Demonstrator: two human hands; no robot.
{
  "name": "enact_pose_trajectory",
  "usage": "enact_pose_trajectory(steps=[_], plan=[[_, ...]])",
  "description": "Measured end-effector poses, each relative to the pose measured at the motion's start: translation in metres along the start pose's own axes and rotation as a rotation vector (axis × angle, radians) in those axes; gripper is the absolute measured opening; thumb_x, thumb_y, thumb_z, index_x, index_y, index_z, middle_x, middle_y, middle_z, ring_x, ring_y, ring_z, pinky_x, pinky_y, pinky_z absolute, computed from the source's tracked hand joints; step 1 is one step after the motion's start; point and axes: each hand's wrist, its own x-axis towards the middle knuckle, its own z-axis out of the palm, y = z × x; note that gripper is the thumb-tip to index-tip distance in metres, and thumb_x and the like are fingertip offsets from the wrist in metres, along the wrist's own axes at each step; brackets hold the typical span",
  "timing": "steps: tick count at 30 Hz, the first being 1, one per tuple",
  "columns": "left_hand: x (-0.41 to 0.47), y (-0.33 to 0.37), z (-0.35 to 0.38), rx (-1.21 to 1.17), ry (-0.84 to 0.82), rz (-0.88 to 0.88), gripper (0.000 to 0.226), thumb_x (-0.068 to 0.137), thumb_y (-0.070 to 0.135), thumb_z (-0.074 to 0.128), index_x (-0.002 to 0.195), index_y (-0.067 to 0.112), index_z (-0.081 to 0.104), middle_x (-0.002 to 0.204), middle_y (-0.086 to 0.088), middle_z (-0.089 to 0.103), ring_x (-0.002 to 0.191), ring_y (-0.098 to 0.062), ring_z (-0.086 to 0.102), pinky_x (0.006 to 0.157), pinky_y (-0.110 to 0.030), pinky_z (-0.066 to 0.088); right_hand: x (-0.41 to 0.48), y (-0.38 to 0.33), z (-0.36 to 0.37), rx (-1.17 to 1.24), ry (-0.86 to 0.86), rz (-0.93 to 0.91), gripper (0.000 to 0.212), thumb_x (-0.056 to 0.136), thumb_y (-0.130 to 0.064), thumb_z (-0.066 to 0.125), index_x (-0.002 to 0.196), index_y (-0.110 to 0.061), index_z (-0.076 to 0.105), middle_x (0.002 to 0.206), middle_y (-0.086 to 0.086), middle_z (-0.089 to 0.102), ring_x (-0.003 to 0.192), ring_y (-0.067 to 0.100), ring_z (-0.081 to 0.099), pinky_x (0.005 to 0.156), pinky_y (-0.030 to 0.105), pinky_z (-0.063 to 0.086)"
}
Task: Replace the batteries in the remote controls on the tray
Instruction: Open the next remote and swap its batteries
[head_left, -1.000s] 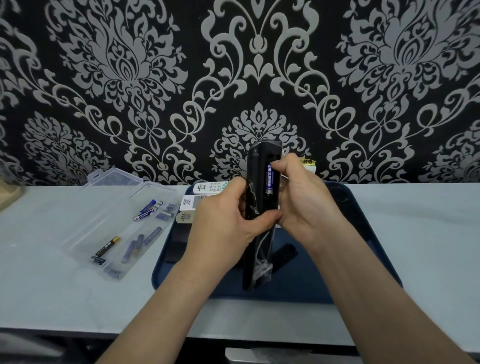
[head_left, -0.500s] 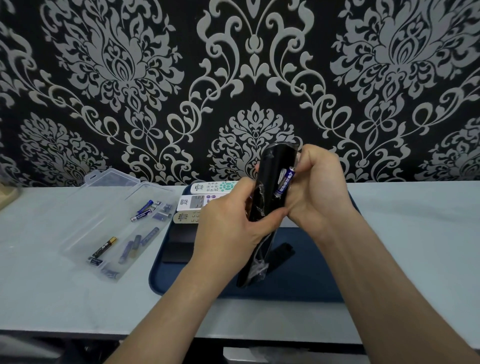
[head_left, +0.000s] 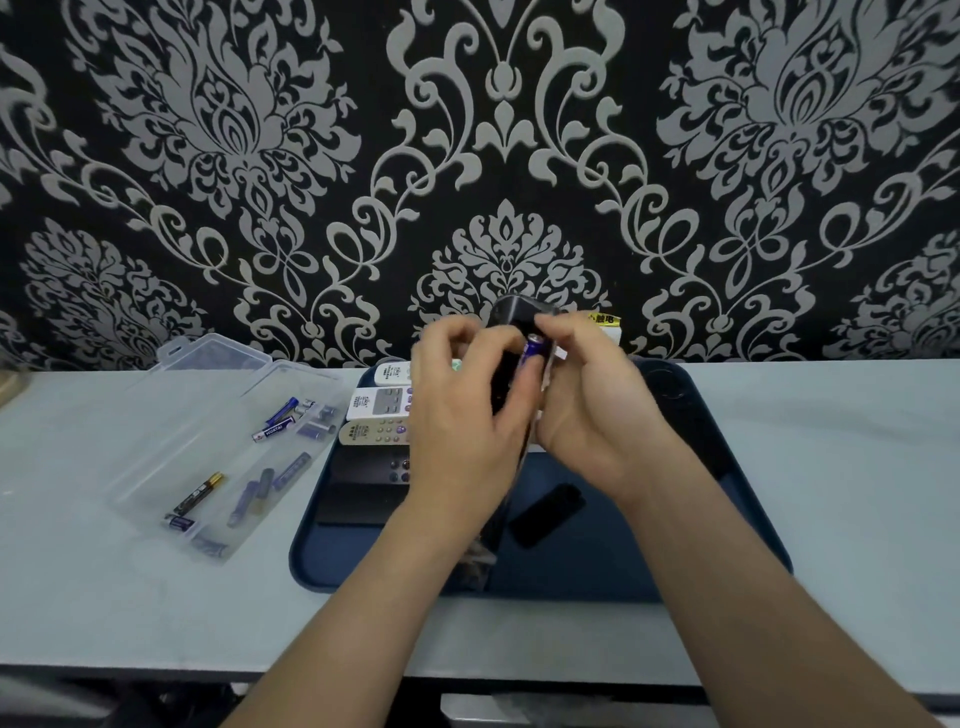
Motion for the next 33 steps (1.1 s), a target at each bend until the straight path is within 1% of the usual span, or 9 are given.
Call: enact_pose_trajectory(steps=[3,7,10,15,20,24,26,30,33], plan=[[0.005,0.0,0.0,-0.289,-0.052,-0.276,0.009,0.092,0.031,0.059,0.096,0.024,0.063,0.108,0.001,0.054,0.103,-0.017,0.055,0.095,-0.034,0.046,0.001,0.004,-0.006,-0.217,0.07,-0.064,0.027,0.102,-0.026,0.049,0.118,-0.011,0.063,0.101,0.009,0.071,0.084,0.021,0.067,0.074,0.037,0.053],[0.022,0.005,-0.015,-0.914,-0.043,-0.685,0.016,0.098,0.023,0.05,0.091,0.015,0.062,0.085,-0.004,0.069,0.083,-0.021,0.067,0.078,-0.031,0.055,-0.003,-0.008,-0.017,-0.288,0.19,-0.182,0.026,0.102,-0.023,0.049,0.114,-0.005,0.064,0.089,0.006,0.069,0.081,0.021,0.067,0.072,0.039,0.059],[0.027,-0.002,-0.016,-0.684,-0.084,-0.646,0.01,0.094,0.022,0.058,0.091,0.016,0.066,0.069,-0.005,0.059,0.063,-0.014,0.052,0.059,-0.025,0.047,-0.008,-0.029,-0.036,-0.182,0.362,-0.254,0.019,0.101,-0.023,0.051,0.095,-0.009,0.063,0.082,0.005,0.068,0.077,0.018,0.068,0.076,0.04,0.06],[0.014,-0.012,0.02,-0.238,-0.283,-0.495,0.016,0.092,0.02,0.061,0.102,0.023,0.073,0.092,0.0,0.072,0.077,-0.007,0.06,0.076,-0.027,0.049,-0.014,-0.05,-0.061,0.057,0.579,-0.349,0.015,0.098,-0.017,0.056,0.089,-0.008,0.063,0.094,0.011,0.07,0.088,0.024,0.068,0.093,0.048,0.055],[0.01,-0.014,0.033,-0.09,-0.38,-0.413,0.034,0.097,0.013,0.048,0.124,0.025,0.064,0.118,0.006,0.064,0.108,-0.008,0.056,0.095,-0.022,0.042,-0.016,-0.051,-0.071,0.039,0.603,-0.365,0.019,0.099,-0.018,0.055,0.082,-0.012,0.062,0.066,-0.001,0.068,0.058,0.01,0.066,0.065,0.033,0.06],[0.013,-0.003,0.024,-0.378,-0.287,-0.554,0.028,0.095,0.011,0.048,0.103,0.023,0.073,0.095,0.008,0.072,0.084,-0.006,0.062,0.074,-0.021,0.046,-0.013,-0.048,-0.072,0.018,0.589,-0.367,0.014,0.1,-0.017,0.053,0.092,-0.008,0.062,0.069,0.0,0.067,0.054,0.009,0.063,0.051,0.027,0.056],[0.017,0.003,0.013,-0.612,-0.372,-0.689,0.022,0.096,0.019,0.052,0.098,0.02,0.074,0.087,0.003,0.073,0.075,-0.008,0.061,0.066,-0.021,0.045,-0.01,-0.045,-0.071,0.027,0.58,-0.369,0.014,0.1,-0.016,0.054,0.103,-0.005,0.062,0.082,0.006,0.071,0.074,0.018,0.07,0.062,0.035,0.061],[0.012,0.002,-0.004,-0.676,-0.7,-0.689,0.029,0.078,0.031,0.068,0.103,0.018,0.07,0.085,0.002,0.073,0.068,-0.015,0.067,0.062,-0.023,0.053,-0.006,-0.038,-0.066,0.104,0.546,-0.343,0.012,0.1,-0.014,0.054,0.098,-0.003,0.061,0.093,0.013,0.073,0.093,0.028,0.073,0.08,0.049,0.06],[0.013,-0.003,-0.014,-0.737,-0.62,-0.738,0.036,0.071,0.019,0.072,0.105,0.009,0.067,0.083,-0.008,0.073,0.057,-0.025,0.066,0.052,-0.031,0.058,-0.006,-0.038,-0.065,0.147,0.424,-0.274,0.008,0.097,-0.004,0.054,0.105,-0.001,0.056,0.101,0.02,0.072,0.094,0.031,0.073,0.079,0.049,0.06]])
